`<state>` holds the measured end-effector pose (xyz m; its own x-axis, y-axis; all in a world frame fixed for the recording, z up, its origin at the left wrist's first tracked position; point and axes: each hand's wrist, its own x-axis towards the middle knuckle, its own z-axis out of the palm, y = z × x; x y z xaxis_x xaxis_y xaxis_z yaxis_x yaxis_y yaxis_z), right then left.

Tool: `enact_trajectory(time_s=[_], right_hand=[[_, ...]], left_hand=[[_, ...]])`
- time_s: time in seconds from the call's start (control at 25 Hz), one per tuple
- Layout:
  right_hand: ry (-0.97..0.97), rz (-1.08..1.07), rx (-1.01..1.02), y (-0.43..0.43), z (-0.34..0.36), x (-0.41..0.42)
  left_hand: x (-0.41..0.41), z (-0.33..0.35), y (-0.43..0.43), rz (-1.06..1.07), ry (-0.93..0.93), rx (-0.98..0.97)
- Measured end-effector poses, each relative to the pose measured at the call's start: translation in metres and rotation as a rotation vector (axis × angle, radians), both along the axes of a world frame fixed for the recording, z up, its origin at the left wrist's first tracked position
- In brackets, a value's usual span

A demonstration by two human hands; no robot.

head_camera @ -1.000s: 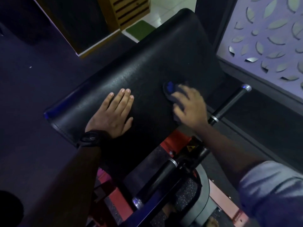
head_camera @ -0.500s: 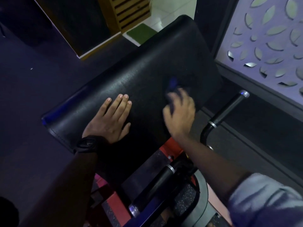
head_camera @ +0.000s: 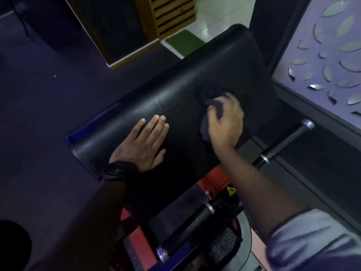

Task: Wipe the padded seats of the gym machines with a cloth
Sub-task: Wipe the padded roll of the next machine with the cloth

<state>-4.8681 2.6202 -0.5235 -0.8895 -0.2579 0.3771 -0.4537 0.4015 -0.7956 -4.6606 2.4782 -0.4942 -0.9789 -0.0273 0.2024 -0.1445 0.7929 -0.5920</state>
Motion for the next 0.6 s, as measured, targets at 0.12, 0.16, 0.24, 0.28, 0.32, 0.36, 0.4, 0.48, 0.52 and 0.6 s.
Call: enact_trajectory(time_s=[0.12, 0.16, 0.24, 0.28, 0.32, 0.36, 0.4, 0.48, 0.52, 0.6], right_hand=[[0.143, -0.071, 0.098, -0.028, 0.012, 0.032], [0.393, 0.129, 0.160, -0.024, 0.008, 0.028], [0.424, 0.249, 0.145, -0.022, 0.010, -0.001], [0.250, 0.160, 0.063, -0.025, 0.021, -0.006], [0.076, 0.055, -0.005, -0.031, 0.030, -0.001], [0.047, 0.001, 0.007, -0.041, 0.037, 0.014], [0.236, 0.048, 0.093, -0.050, 0.036, 0.028], [0.720, 0.432, 0.249, -0.047, 0.032, 0.012], [0.794, 0.520, 0.281, -0.046, 0.034, -0.010], [0.573, 0.380, 0.207, -0.052, 0.047, -0.021]], left_hand=[[0.000, 0.000, 0.001, 0.000, 0.005, 0.001], [-0.001, 0.000, 0.000, 0.000, 0.002, 0.006], [-0.001, -0.001, -0.002, -0.002, 0.003, 0.001], [0.000, -0.001, -0.002, -0.002, 0.003, 0.000], [0.000, -0.001, -0.001, -0.001, 0.000, 0.001], [0.000, -0.001, 0.000, 0.000, -0.001, 0.004], [0.000, -0.001, 0.000, 0.000, 0.000, 0.008], [-0.002, -0.001, -0.001, 0.003, 0.002, 0.013], [-0.001, -0.002, -0.002, 0.005, 0.002, 0.015], [0.000, -0.002, -0.002, -0.002, -0.002, 0.019]])
